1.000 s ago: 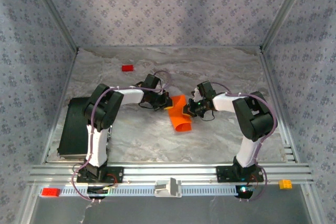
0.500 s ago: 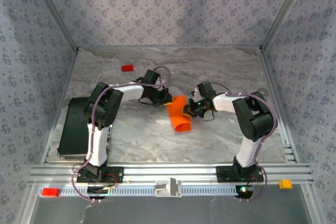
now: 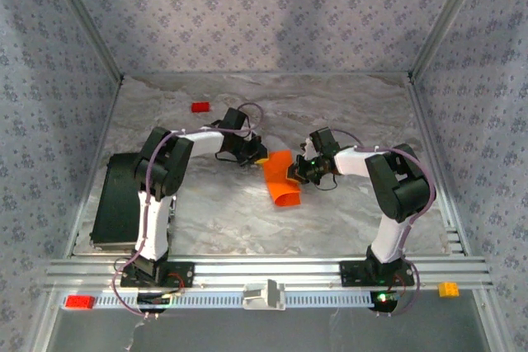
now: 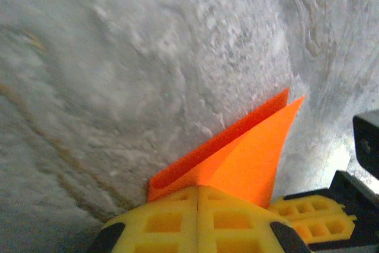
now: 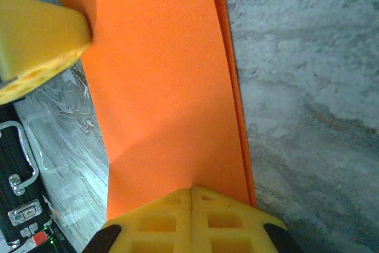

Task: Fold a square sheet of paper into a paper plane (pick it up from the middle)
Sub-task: First fold the square sheet of paper in half at the center of the table.

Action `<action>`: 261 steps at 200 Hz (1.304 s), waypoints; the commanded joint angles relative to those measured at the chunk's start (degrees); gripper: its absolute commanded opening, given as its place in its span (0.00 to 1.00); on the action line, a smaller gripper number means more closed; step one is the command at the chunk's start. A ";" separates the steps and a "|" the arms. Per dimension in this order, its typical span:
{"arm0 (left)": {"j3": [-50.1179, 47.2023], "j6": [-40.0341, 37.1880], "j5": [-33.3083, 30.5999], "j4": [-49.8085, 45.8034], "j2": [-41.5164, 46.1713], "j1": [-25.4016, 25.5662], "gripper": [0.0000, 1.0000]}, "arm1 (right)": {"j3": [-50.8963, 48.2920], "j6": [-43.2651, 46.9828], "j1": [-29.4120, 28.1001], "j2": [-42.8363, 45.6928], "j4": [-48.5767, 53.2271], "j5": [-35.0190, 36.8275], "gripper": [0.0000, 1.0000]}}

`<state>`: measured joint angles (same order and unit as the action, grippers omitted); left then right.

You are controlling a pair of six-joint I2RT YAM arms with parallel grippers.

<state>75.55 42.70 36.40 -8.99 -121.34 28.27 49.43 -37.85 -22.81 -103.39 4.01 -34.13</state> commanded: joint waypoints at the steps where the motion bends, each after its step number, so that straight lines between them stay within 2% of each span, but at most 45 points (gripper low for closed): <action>1: 2.07 1.63 -7.56 -2.07 -2.79 -2.61 0.02 | -3.44 0.85 -0.04 -3.83 7.94 9.70 0.00; 59: 4.47 2.81 -8.87 -4.33 -1.65 -2.63 0.02 | -3.47 0.58 -0.30 -3.84 7.58 9.41 0.00; 107: 4.27 1.45 -9.02 -5.94 3.52 -1.59 0.06 | -3.56 0.14 -0.40 -3.57 7.25 9.57 0.00; 158: -0.98 0.67 -7.20 -5.49 8.34 2.90 0.09 | -3.51 -0.01 -0.46 -3.59 7.43 10.40 0.00; 189: -6.30 4.04 -1.75 1.22 9.20 5.34 0.09 | -3.37 -0.09 -0.52 -3.66 7.55 10.53 0.00; 230: -12.72 7.18 1.50 8.14 9.47 6.50 0.09 | -3.46 -0.02 -0.48 -3.36 8.03 10.89 0.00; 261: -14.33 4.93 -1.01 5.27 9.28 6.47 0.09 | -3.68 -0.06 -0.53 -3.09 8.12 11.11 0.00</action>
<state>62.35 48.53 35.62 -3.33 -113.03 34.72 49.25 -37.91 -23.18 -103.18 3.46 -33.34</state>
